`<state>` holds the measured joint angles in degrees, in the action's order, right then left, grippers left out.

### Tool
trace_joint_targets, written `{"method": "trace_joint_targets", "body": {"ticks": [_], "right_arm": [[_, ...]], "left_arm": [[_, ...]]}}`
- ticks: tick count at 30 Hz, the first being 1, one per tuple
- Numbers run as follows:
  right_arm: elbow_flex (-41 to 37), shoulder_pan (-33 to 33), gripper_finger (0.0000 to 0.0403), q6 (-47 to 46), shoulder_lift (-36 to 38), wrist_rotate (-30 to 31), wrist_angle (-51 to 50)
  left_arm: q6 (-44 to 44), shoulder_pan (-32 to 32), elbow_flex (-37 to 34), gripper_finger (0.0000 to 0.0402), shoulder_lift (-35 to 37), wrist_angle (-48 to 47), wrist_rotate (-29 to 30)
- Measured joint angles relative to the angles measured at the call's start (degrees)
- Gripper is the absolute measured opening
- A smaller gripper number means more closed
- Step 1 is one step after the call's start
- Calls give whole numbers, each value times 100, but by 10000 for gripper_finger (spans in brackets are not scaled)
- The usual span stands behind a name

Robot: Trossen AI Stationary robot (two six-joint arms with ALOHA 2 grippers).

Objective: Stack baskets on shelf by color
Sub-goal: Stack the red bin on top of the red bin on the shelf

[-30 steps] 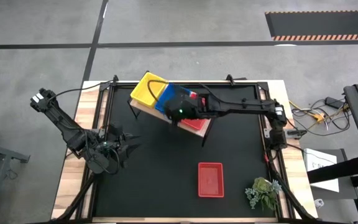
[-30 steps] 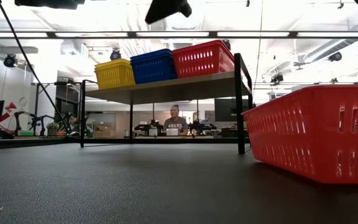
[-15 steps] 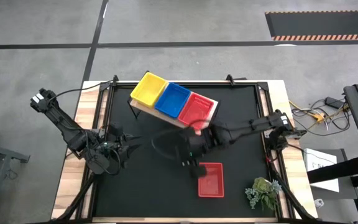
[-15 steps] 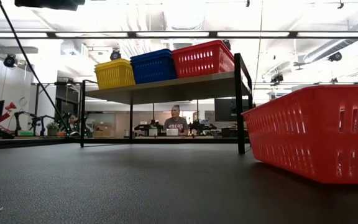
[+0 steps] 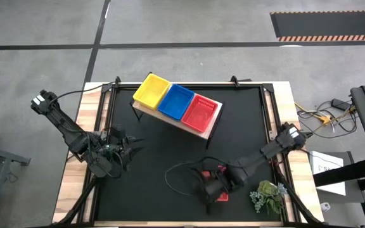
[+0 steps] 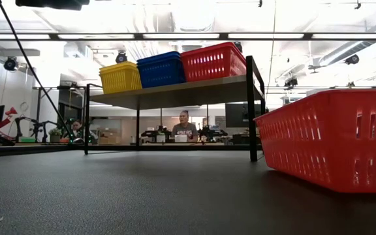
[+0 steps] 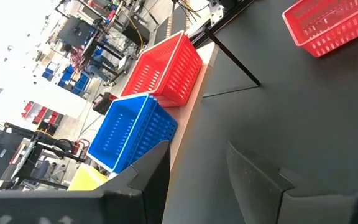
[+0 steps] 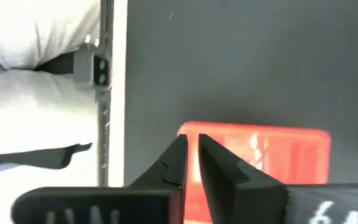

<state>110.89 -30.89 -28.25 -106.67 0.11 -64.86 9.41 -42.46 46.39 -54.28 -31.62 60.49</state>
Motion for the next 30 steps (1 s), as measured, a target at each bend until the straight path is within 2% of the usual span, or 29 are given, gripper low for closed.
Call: {"method": "trace_joint_targets", "body": {"ticks": [6,10,14,22,30], "right_arm": [[-433,-462,95,-797,-9,65,40],[-868,-672,139,-823,-17,290,94],[-1291,-781,163,-889,-17,285,186],[-2045,-790,163,-1053,-17,289,1202],[-2662,-786,125,-1172,-17,303,1844]], "left_arm": [[-10,1,-2,143,0,165,-22],[-16,0,-16,143,0,402,-35],[-11,0,-34,143,2,570,-43],[10,0,-39,143,2,573,-44],[52,0,-39,143,2,571,-44]]}}
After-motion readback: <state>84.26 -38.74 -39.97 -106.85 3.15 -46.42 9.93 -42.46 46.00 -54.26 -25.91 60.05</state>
